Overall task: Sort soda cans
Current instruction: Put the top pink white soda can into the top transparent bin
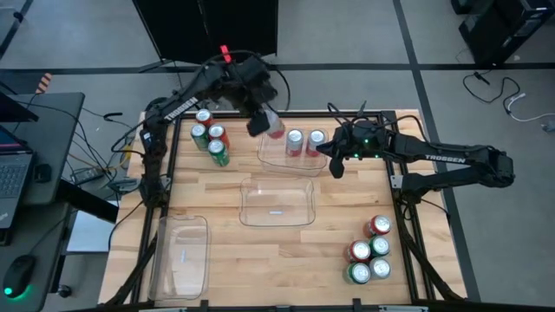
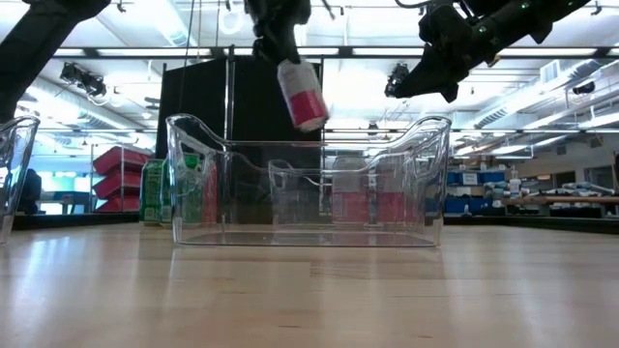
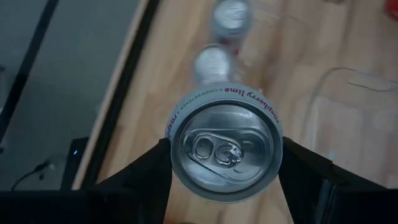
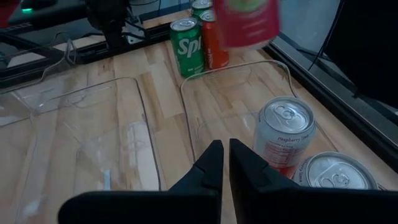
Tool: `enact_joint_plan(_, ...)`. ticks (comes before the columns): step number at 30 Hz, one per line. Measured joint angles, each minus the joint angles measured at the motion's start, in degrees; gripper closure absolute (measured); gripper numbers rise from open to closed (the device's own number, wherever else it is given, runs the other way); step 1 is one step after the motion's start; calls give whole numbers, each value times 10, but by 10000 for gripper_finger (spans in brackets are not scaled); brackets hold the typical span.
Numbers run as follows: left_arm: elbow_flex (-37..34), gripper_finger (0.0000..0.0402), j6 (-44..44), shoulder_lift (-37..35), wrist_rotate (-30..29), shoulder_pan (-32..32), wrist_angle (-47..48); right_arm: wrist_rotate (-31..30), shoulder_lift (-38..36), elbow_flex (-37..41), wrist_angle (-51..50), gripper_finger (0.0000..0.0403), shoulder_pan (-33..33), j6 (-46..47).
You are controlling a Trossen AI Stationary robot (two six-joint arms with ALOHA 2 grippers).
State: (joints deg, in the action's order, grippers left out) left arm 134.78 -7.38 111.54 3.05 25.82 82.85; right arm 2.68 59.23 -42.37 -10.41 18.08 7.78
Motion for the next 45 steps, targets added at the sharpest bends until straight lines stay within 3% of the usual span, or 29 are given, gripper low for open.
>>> enact_joint_plan(12,0,162,-3,67,-4,-80,-13,0,-1,0,-1,389,0,2)
enact_joint_plan(20,-1,162,-28,128,-41,-76,-25,0,-1,0,-4,389,0,2)
enact_joint_plan(45,0,160,-43,216,-32,-78,-54,0,-1,0,-5,389,2,2)
